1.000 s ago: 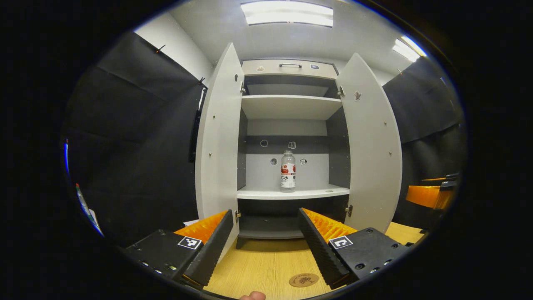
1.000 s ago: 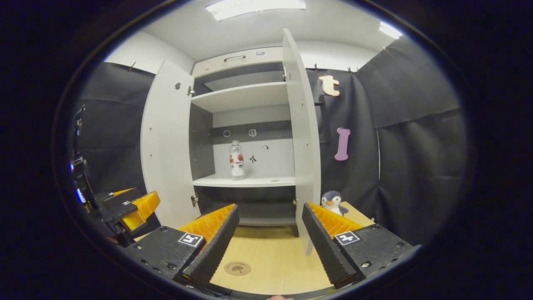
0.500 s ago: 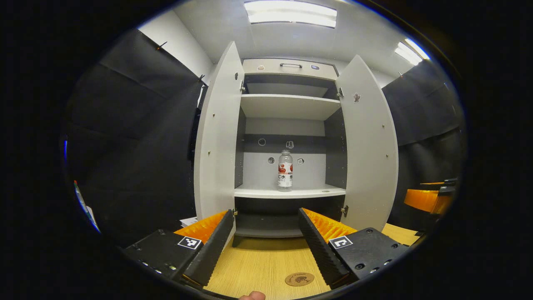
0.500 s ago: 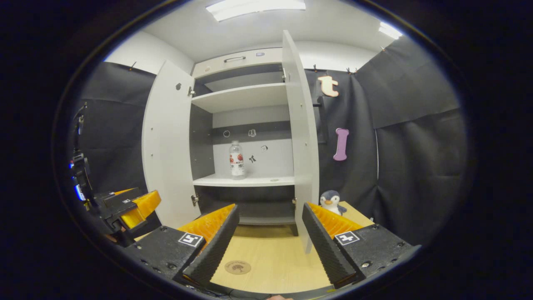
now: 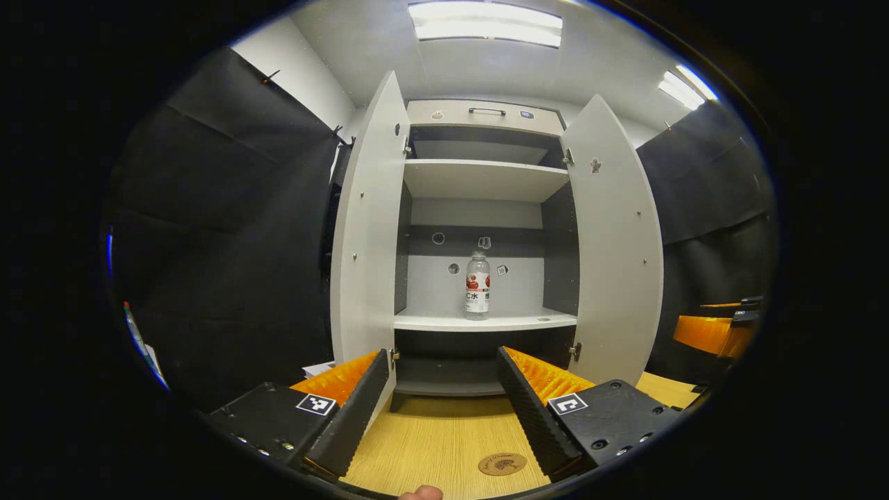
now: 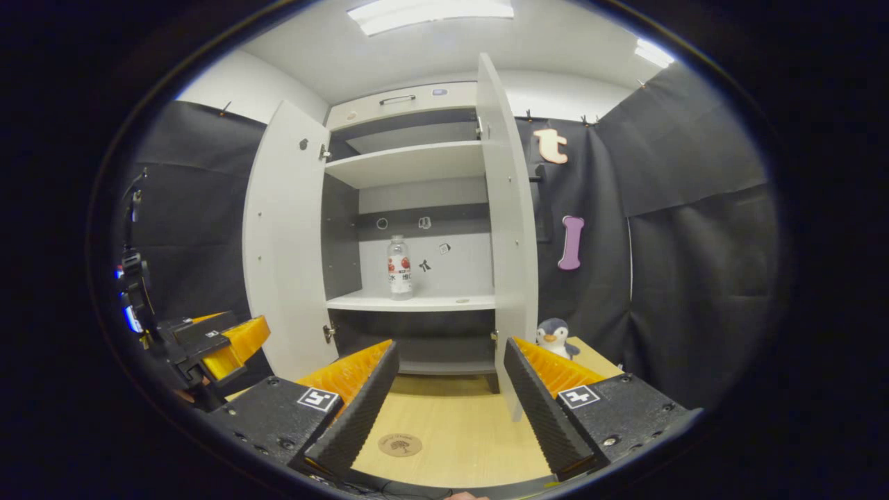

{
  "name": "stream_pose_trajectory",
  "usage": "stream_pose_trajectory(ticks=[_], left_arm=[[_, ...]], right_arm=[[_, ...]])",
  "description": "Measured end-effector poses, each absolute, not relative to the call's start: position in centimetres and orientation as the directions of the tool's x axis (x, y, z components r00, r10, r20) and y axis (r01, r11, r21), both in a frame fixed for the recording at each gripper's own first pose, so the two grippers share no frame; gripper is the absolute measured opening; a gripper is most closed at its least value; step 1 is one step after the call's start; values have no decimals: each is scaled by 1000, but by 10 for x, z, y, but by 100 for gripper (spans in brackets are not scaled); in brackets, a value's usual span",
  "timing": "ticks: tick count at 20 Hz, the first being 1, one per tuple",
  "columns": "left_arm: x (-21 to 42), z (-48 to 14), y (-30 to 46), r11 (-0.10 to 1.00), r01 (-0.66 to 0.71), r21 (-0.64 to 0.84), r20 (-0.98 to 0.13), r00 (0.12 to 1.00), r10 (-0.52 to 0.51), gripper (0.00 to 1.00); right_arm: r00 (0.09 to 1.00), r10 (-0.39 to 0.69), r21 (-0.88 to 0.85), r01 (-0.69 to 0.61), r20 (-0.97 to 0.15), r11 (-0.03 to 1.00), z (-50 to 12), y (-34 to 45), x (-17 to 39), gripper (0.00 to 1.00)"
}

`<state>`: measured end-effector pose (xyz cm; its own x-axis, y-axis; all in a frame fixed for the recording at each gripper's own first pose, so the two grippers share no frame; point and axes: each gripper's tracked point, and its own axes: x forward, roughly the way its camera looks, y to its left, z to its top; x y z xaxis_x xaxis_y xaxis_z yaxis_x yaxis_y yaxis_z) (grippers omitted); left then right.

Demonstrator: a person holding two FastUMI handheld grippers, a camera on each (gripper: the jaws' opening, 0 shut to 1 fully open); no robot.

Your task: Grasp the bottle in the cabinet with the left hand and place it on the coaster, then close the right door with the right hand and the left door with the left hand.

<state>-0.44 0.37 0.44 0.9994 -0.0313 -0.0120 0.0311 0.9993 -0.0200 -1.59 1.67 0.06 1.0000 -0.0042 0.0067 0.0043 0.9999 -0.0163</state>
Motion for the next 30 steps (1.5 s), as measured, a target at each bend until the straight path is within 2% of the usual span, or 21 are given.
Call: stream_pose_trajectory(ticks=[3, 4, 7, 8, 9, 17, 19, 21, 22, 23, 25, 26, 27, 29, 30], left_arm=[[-4, 5, 6, 999, 31, -14, -10, 999, -31, 99], [-4, 5, 7, 999, 31, -13, -13, 999, -31, 95], [0, 1, 5, 999, 38, -25, -31, 999, -39, 95], [0, -1, 4, 999, 41, -29, -38, 998, -43, 95], [1, -2, 2, 998, 46, -31, -44, 998, -47, 95], [18, 9, -9, 996, 82, -30, -14, 996, -83, 95], [46, 25, -20, 992, 123, -39, 22, 992, -122, 94], [87, 36, -27, 989, 143, -45, 34, 989, -142, 99], [109, 36, -34, 985, 162, -58, 10, 987, -162, 99], [131, 33, -42, 981, 181, -70, -16, 983, -183, 94], [177, 27, -55, 975, 202, -95, -35, 978, -206, 95], [203, 24, -59, 975, 196, -102, -44, 979, -201, 94], [226, 18, -62, 978, 182, -105, -55, 980, -189, 95], [270, 9, -71, 977, 182, -112, -84, 978, -192, 95], [291, 6, -77, 976, 189, -107, -92, 976, -199, 95]], right_arm=[[1000, -5, -19, 5, 12, 1000, 2, 19, -17, 100], [1000, -4, -17, 4, 11, 1000, 1, 20, -17, 100], [1000, -5, -18, 5, 7, 1000, 0, 21, -19, 100], [1000, -3, -19, 3, 5, 1000, -1, 22, -18, 96], [1000, -5, -21, 5, 4, 1000, -1, 22, -19, 100], [1000, -4, -18, 4, 9, 1000, 2, 21, -15, 100], [1000, -1, -27, 1, -2, 1000, 1, 20, -14, 100], [1000, -6, -37, 6, 4, 999, 4, 18, -16, 100], [1000, -8, -31, 8, 4, 999, 5, 17, -16, 100], [1000, -10, -20, 10, 1, 1000, 4, 17, -18, 100], [1000, -27, 6, 27, 4, 1000, 3, 12, -20, 96], [999, -41, 17, 41, 5, 999, 3, 7, -20, 100], [999, -54, 24, 54, 4, 998, 3, 3, -21, 96], [996, -87, 31, 87, -9, 996, 0, -8, -23, 96], [995, -103, 36, 103, -18, 994, -1, -15, -23, 100]])
